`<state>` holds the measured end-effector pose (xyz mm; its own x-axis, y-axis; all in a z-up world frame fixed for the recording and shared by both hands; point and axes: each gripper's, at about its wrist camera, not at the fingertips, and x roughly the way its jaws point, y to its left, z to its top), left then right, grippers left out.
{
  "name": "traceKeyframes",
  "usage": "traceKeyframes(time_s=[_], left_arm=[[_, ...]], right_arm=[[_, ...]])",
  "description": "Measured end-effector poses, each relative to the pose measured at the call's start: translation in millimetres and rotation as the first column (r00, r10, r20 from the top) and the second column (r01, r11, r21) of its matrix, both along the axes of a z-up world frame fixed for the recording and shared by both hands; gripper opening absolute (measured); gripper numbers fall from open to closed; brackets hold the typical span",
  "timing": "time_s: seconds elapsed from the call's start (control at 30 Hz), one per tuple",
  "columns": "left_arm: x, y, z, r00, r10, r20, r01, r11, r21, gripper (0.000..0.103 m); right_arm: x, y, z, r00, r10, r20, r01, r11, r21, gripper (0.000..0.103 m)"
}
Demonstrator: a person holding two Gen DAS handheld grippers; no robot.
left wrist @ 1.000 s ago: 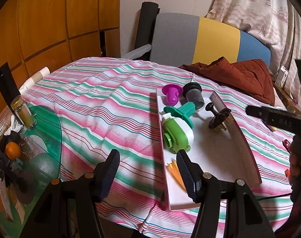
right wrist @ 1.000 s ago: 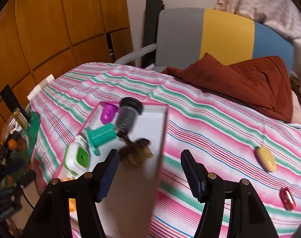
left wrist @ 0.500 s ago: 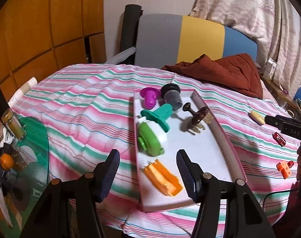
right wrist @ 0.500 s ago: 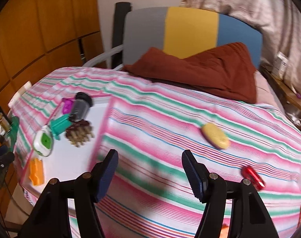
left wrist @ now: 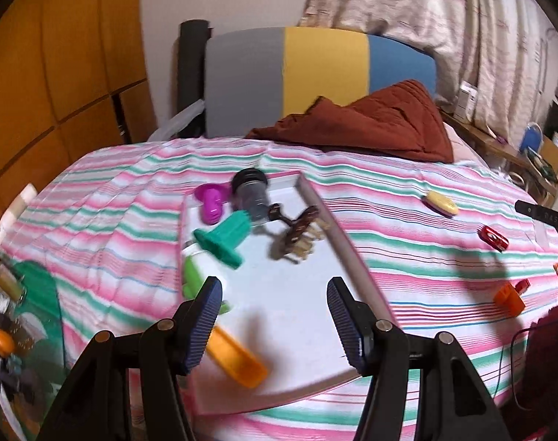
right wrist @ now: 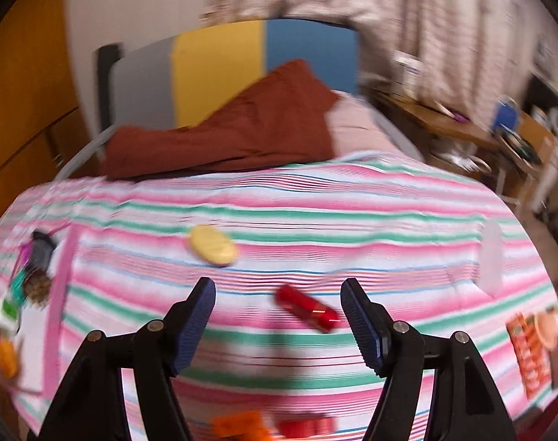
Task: Organize rigid objects
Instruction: 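Move the right tool away from the tray toward the yellow soap, then grasp the yellow soap bar with the left tool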
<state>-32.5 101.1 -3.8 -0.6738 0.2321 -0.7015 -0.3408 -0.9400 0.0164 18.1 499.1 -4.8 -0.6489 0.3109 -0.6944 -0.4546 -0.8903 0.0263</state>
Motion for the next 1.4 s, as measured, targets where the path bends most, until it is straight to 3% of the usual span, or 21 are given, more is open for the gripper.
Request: traceKeyframes(time_s=[0.17,0.33,0.47,0.63,0.9,1.13,1.4], left_arm=[[0.5,31.9,1.7,0.998,-0.061,0.008,0.061,0.998,-0.016,0.06],[4.0,67.0,0.1,0.992,-0.123,0.006,0.123,0.991,-0.051,0.06],[5.2,94.6,-1.4,0.983,-0.181,0.016,0.182,0.981,-0.07,0.06],[5.5,126.4,-5.8,0.972,-0.232,0.03,0.233,0.969,-0.086,0.06],[-6.3,170.8,-17.9,0.949,-0.297,0.104,0.304,0.951,-0.059,0.06],[-18.4,212.8,-29.6,0.924,-0.349,0.153,0.359,0.932,-0.044,0.06],[-61.0,252.2,-48.8,0.89,-0.347,0.295,0.336,0.938,0.09,0.06]], right_arm=[[19.7,48.4,-11.2,0.973,-0.23,-0.008,0.228,0.969,-0.094,0.071],[38.1,79.2,-14.2,0.937,-0.348,-0.035,0.329,0.912,-0.246,0.072],[48.3,90.3,-18.0,0.916,-0.399,-0.039,0.369,0.875,-0.313,0.072],[51.9,91.3,-20.3,0.914,-0.404,-0.027,0.371,0.863,-0.343,0.075],[49.0,85.2,-21.3,0.929,-0.37,-0.028,0.339,0.875,-0.346,0.075],[55.0,93.5,-25.3,0.917,-0.398,-0.032,0.352,0.843,-0.406,0.075],[50.3,91.7,-27.5,0.927,-0.374,-0.026,0.328,0.843,-0.427,0.075]])
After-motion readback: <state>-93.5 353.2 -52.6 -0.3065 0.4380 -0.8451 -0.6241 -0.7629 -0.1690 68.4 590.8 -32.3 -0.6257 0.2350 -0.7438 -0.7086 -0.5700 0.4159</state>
